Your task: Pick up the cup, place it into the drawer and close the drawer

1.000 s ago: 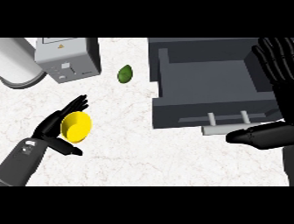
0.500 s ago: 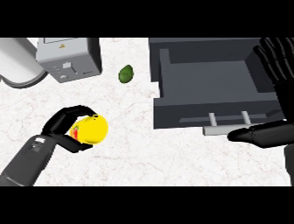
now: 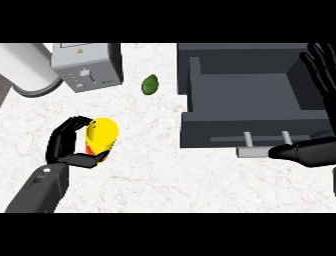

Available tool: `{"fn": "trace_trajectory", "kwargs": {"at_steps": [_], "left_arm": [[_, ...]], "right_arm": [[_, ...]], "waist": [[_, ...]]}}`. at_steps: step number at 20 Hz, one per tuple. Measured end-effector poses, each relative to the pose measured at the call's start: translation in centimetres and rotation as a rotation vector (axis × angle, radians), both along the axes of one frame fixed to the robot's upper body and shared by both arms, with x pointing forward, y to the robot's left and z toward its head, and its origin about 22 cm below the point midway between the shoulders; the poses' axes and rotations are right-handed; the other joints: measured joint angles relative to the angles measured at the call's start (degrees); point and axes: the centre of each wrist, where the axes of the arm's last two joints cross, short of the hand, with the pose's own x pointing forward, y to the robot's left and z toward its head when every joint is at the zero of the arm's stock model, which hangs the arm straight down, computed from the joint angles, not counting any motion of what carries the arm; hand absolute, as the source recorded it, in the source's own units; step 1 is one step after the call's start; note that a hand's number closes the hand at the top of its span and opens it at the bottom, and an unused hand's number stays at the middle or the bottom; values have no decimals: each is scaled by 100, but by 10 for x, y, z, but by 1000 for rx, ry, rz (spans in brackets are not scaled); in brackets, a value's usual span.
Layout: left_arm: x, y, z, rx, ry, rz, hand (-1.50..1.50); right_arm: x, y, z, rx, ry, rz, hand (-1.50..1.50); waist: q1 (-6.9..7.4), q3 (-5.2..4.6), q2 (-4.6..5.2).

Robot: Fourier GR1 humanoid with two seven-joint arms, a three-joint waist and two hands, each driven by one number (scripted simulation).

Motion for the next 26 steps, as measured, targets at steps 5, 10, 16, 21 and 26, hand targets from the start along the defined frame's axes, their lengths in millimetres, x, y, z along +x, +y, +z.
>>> {"fn": "trace_trajectory", "kwargs": {"at_steps": [5,10,16,21,26], "left_arm": [[7,-20,1,-104,-66,76,150],[42,-50,34,-123,-150,-13,150],[81,-99,93,-118,-247,-136,150],[105,-146,156,-95,-262,-206,150],[119,-188,217,-57,-254,-227,150]], "right_arm": [[-2,-2,-3,4,4,-5,-150],[-2,-5,-5,-4,14,-12,-150],[-2,-8,-10,-13,18,-27,-150],[-2,-4,-11,-19,12,-34,-150],[-4,-7,-14,-14,7,-37,-150]], "waist": [[21,6,-28],[76,17,-65],[120,22,-93],[120,24,-98],[64,21,-84]]}}
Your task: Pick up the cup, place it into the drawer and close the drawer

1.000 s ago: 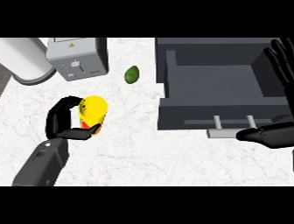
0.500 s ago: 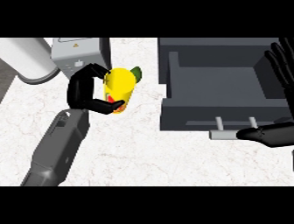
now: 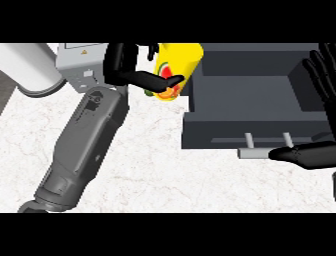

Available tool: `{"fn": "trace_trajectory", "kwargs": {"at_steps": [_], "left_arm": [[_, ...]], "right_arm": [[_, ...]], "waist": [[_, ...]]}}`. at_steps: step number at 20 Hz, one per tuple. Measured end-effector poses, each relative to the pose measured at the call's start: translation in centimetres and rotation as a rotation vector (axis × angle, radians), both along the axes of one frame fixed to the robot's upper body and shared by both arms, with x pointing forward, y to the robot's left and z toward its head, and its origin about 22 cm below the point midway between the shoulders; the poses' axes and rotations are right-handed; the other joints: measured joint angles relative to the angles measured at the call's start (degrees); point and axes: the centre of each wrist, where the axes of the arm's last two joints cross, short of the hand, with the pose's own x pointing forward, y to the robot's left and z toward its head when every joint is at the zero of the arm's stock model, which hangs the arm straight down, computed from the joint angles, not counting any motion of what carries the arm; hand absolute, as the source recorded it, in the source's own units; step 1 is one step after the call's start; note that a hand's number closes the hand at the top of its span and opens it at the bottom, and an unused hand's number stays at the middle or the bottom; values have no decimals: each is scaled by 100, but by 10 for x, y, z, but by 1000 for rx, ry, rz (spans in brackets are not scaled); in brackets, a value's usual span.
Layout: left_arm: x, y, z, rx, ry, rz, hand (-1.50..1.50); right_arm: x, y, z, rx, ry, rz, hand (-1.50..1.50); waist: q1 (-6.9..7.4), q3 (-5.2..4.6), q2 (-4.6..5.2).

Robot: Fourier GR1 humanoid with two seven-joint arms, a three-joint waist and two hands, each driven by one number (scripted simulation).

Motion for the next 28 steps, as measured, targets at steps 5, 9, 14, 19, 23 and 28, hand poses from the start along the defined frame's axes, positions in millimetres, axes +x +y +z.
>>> {"fn": "trace_trajectory", "kwargs": {"at_steps": [5,9,14,19,23,28], "left_arm": [[12,-36,50,51,31,16,150],[18,-63,74,109,102,46,150],[22,-81,73,192,186,88,150],[24,-82,51,294,269,95,150],[24,-82,39,386,324,65,150],[22,-78,22,445,357,47,-150]], "right_arm": [[3,-2,2,-2,-10,-1,-150],[4,-3,3,2,-10,11,-150],[13,2,5,3,-20,34,-150],[15,8,7,9,-30,70,-150],[19,17,7,8,-44,99,-150],[23,20,13,3,-57,136,-150]], "waist": [[-61,2,25],[-167,3,49],[-326,6,100],[-548,8,159],[-734,12,209],[-945,12,268]]}}
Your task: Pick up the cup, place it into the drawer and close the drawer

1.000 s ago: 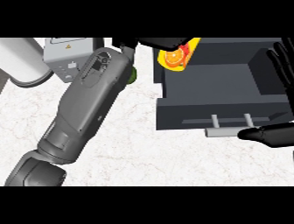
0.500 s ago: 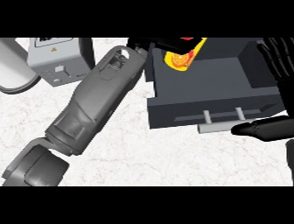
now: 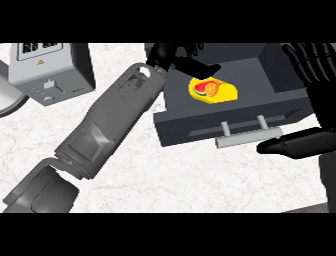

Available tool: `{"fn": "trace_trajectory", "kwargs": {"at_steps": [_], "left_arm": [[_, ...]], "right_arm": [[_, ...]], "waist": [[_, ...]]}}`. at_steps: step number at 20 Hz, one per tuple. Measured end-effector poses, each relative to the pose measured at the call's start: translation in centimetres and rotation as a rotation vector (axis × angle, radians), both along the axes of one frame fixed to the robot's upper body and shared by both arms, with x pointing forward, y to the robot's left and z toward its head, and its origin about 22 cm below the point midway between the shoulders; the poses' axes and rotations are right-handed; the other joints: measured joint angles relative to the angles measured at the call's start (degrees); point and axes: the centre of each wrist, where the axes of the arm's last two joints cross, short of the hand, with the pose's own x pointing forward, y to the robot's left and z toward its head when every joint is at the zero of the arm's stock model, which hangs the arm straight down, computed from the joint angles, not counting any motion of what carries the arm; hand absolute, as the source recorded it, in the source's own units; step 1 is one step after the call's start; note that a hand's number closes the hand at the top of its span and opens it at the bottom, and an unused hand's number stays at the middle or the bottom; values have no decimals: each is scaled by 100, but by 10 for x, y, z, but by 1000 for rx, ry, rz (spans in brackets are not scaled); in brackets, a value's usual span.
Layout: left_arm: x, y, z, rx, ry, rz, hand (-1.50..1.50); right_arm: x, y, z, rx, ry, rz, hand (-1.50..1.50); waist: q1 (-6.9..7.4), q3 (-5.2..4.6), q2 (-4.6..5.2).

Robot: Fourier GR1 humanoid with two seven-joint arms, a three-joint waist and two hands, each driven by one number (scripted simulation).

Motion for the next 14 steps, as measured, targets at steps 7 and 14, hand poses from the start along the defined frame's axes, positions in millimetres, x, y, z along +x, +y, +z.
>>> {"fn": "trace_trajectory", "kwargs": {"at_steps": [7,14], "left_arm": [[-4,2,-9,-133,-4,-8,-150],[-6,0,0,-343,-75,-33,-150]], "right_arm": [[3,20,1,10,8,183,150],[0,45,-6,-85,67,475,150]], "waist": [[-217,-6,50],[-152,-16,26]]}}
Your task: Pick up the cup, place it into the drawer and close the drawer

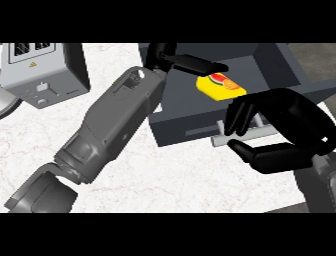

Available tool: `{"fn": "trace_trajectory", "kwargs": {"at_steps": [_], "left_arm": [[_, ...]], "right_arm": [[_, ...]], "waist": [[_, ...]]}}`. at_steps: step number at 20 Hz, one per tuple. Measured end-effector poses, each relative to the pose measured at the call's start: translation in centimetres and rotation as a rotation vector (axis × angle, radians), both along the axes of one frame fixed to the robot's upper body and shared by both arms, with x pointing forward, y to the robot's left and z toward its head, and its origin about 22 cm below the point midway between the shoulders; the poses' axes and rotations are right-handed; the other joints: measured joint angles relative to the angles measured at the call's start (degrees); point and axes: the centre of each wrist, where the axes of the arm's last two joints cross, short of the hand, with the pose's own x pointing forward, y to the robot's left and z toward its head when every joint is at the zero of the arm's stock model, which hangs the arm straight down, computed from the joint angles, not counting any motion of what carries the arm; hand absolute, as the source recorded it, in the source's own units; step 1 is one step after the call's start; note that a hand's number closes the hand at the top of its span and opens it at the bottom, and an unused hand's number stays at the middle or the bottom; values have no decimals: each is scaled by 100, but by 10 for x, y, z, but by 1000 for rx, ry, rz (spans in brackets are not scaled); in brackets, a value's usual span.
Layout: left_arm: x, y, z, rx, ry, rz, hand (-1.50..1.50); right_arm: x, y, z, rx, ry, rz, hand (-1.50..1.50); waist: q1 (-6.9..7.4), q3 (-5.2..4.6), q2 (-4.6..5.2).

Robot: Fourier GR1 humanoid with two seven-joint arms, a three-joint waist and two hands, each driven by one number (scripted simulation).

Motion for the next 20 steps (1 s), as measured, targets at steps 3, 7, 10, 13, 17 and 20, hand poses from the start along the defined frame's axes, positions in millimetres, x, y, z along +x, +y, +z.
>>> {"fn": "trace_trajectory", "kwargs": {"at_steps": [3,7,10,13,17,20], "left_arm": [[1,-1,4,-51,-25,26,-150],[2,-1,4,-81,-30,62,-150],[2,2,1,-97,-25,85,-150],[1,5,-6,-131,-19,88,-150],[1,12,-11,-171,-26,79,-150],[-2,16,-20,-195,-22,72,-150]], "right_arm": [[-1,-4,-1,-166,23,59,150],[-8,-12,-7,-368,47,56,-150],[-15,-15,-9,-508,1,-1,-150],[-15,-10,-26,-603,-5,-69,-150],[-9,-7,-65,-706,22,-137,-150],[2,-4,-95,-777,47,-140,-150]], "waist": [[148,-2,-49],[345,1,-116],[509,5,-151],[711,5,-175],[977,6,-200],[1150,7,-218]]}}
